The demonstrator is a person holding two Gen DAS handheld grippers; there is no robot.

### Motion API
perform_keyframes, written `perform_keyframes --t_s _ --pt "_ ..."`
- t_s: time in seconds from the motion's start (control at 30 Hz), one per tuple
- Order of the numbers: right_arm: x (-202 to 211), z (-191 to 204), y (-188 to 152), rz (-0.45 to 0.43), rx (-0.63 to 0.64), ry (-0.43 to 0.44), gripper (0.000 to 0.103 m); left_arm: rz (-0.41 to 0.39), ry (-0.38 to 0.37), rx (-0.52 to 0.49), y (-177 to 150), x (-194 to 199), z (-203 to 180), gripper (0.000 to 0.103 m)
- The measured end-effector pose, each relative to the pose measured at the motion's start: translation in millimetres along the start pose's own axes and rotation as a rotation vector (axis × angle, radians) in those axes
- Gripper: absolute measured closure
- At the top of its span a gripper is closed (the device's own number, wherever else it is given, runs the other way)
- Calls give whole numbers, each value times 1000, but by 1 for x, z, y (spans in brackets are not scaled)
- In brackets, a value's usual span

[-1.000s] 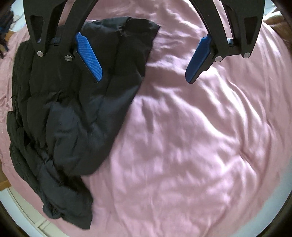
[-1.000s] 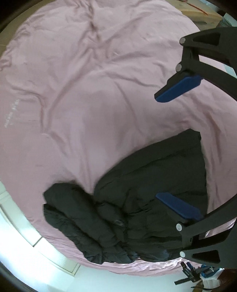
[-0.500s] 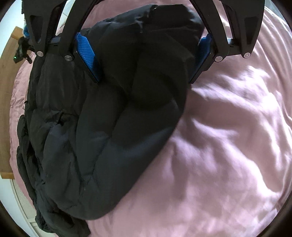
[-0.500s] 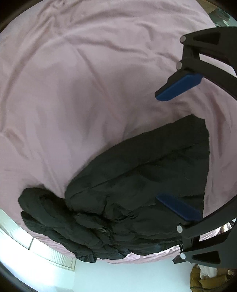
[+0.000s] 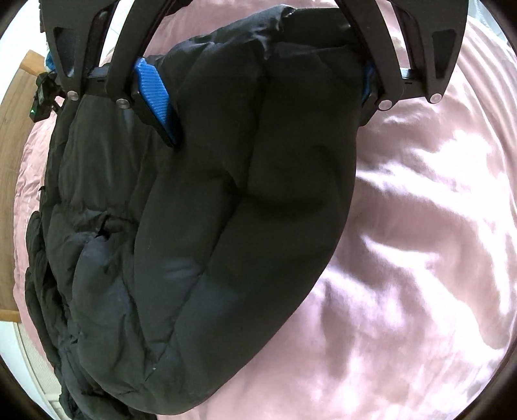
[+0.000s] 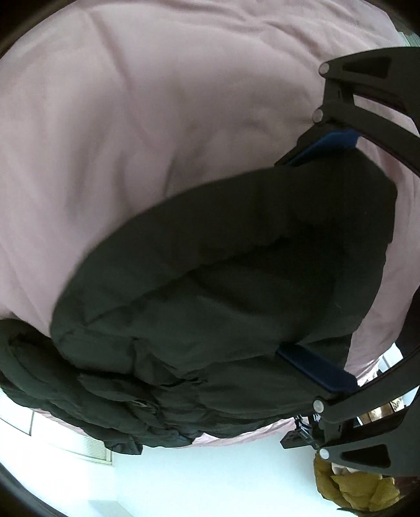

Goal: Fold large clothes

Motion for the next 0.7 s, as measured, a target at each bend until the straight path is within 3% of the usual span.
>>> perform_keyframes --t_s 0.13,0.3,0.4,0.5,0.57,0.7 --pt "-6 7 -2 17 36 -24 3 3 -12 0 1 -4 -11 19" --pt "-10 8 -3 28 12 -12 35 7 -16 -4 -12 -16 -27 21" --pt "-12 12 -4 44 21 -4 43 8 -23 -6 -17 -22 -39 24" --pt "-14 15 -5 53 30 -6 48 -2 -54 2 -21 -27 -46 42" --pt "-17 19 -4 55 32 -6 51 -19 -65 10 -24 -28 -50 60" --pt "-22 25 -4 63 47 -13 62 -46 -69 -2 -25 -27 -66 77"
Point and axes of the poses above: each gripper's, at about its wrist camera, not at the fingertips, and x roughly against the way its jaws point, z to its left, y to its top, the point moved 3 cm from there along -x, roughly the way its jaws point, and after that the axes turned 10 degrees about -x, right-handed, at the moved point
